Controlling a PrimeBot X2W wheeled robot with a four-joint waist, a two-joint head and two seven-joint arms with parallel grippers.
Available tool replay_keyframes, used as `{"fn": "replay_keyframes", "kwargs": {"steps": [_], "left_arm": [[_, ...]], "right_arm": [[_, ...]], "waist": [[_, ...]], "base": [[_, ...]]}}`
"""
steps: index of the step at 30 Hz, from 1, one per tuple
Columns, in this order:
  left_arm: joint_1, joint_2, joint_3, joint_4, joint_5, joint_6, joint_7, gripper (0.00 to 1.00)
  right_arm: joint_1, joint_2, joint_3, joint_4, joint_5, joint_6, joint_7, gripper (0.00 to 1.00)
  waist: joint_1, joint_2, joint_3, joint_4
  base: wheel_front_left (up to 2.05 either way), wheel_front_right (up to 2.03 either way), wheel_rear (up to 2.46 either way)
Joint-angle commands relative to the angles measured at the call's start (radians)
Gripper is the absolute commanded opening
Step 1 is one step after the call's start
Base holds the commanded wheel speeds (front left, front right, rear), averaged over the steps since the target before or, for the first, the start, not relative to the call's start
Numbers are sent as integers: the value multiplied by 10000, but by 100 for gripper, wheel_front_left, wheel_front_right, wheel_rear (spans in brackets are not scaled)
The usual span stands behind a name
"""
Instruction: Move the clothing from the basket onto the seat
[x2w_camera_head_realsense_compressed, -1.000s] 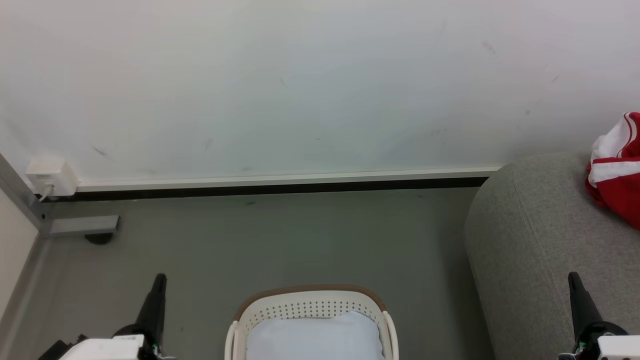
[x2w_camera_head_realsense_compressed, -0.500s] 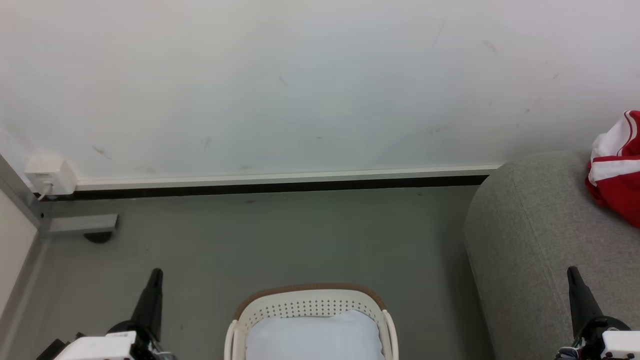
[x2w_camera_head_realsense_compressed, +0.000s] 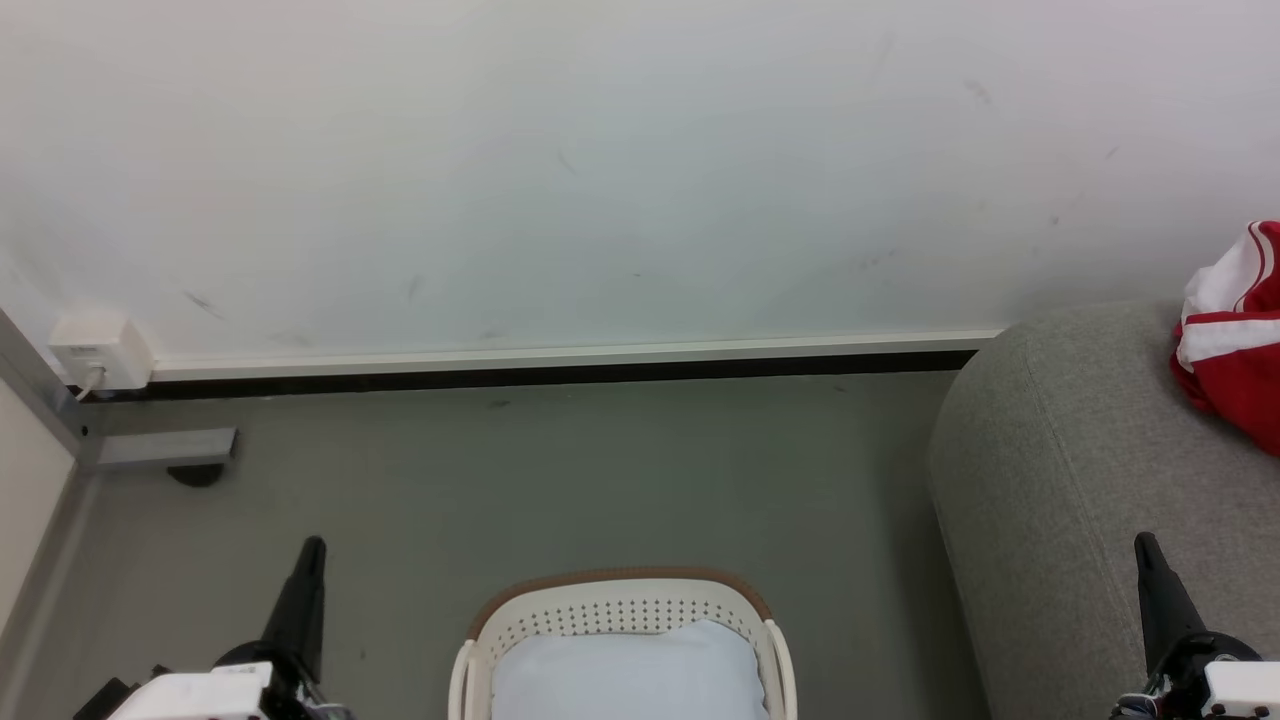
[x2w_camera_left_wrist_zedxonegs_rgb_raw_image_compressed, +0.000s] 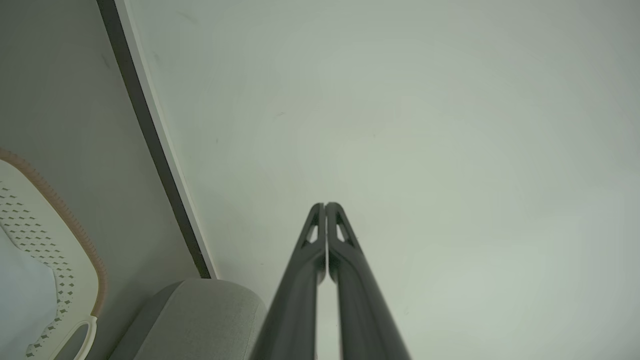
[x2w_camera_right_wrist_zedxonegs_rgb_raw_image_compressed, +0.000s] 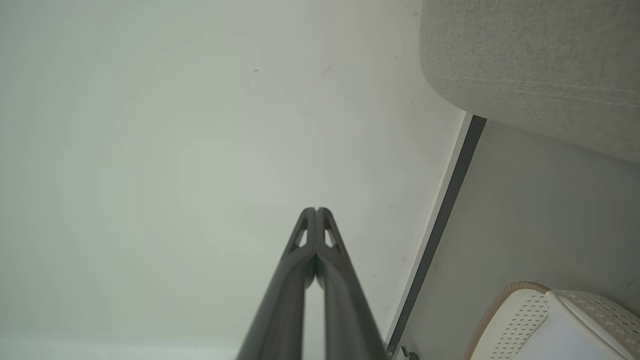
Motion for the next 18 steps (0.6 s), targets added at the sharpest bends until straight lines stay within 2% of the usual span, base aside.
{"fn": "replay_keyframes", "kwargs": {"steps": [1, 18], "left_arm": [[-95, 23, 27, -32, -131, -54, 38, 0], [-94, 23, 25, -33, -130, -54, 37, 0]], "right_arm": [[-138, -71, -6, -39, 20, 0, 41, 0], [-138, -70, -7, -39, 20, 0, 41, 0]], "waist": [[0, 0, 0, 1], [0, 0, 0, 1]], "base": [[0, 0, 0], [0, 0, 0]]}}
